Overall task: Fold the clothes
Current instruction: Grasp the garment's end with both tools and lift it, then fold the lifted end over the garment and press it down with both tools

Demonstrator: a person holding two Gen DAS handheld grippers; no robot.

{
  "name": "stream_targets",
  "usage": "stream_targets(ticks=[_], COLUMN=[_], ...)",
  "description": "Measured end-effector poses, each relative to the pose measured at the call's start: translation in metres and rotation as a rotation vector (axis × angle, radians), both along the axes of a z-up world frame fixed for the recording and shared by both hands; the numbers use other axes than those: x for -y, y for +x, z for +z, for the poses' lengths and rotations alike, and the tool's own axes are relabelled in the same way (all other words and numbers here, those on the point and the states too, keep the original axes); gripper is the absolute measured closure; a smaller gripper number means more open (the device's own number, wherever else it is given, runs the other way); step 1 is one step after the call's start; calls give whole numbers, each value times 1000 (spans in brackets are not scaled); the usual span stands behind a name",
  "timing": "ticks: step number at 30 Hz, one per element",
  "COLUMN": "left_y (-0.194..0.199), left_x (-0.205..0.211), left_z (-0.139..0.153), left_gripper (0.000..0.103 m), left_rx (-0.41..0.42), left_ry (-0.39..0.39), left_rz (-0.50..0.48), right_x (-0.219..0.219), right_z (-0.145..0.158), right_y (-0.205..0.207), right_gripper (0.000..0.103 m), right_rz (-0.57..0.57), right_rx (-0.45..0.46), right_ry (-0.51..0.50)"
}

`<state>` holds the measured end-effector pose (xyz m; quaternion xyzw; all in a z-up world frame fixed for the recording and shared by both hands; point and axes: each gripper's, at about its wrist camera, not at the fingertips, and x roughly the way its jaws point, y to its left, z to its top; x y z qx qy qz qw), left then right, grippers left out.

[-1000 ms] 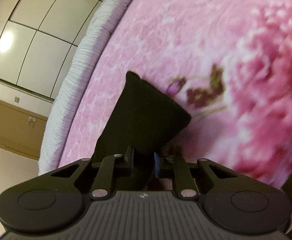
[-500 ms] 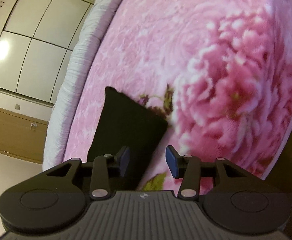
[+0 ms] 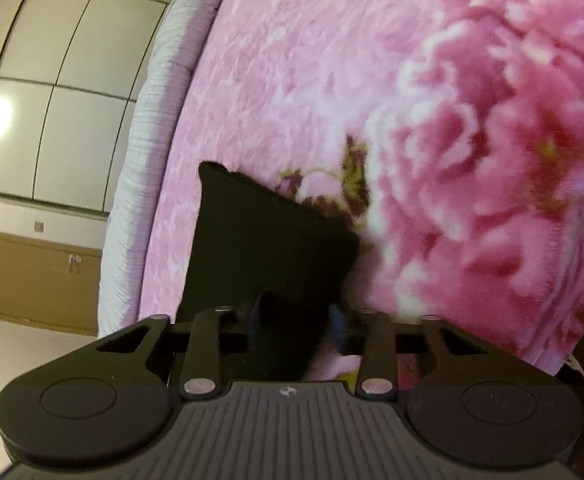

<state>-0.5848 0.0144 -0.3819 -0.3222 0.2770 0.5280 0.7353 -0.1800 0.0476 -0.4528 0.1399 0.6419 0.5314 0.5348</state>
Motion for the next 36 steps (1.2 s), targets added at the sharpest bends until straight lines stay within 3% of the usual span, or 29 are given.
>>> stream_targets(ticks=[4, 7, 11, 14, 16, 20, 24, 25, 26, 28, 33, 36], left_y=[-8, -24, -63, -92, -107, -127, -137, -139, -139, -139, -136, -130], left_x=[-2, 3, 14, 23, 29, 38, 43, 44, 44, 44, 30, 17], left_z=[1, 10, 21, 29, 29, 26, 20, 20, 19, 18, 13, 6], left_gripper=[89, 89, 89, 90, 90, 90, 89, 88, 86, 78, 65, 61], left_rx=[31, 60, 178, 271, 330, 431, 515, 540, 560, 607, 744, 801], left_ry=[-4, 4, 7, 9, 5, -12, -31, -35, -38, -43, -74, -102], left_rz=[13, 59, 159, 236, 271, 318, 350, 353, 356, 366, 377, 381], right_x=[-4, -8, 4, 26, 42, 73, 82, 87, 91, 94, 92, 63], right_z=[16, 54, 114, 125, 125, 94, 61, 56, 55, 61, 92, 105], right_y=[-8, -37, -119, -185, -225, -285, -316, -320, -321, -318, -288, -249], right_gripper=[88, 91, 92, 91, 91, 92, 89, 76, 73, 58, 55, 56], right_rz=[34, 99, 280, 455, 581, 870, 1070, 1087, 1091, 1101, 1056, 904], right_rx=[136, 411, 902, 1158, 1299, 1450, 1469, 1475, 1475, 1434, 1286, 1116], right_ry=[6, 55, 319, 519, 643, 792, 743, 732, 734, 741, 738, 588])
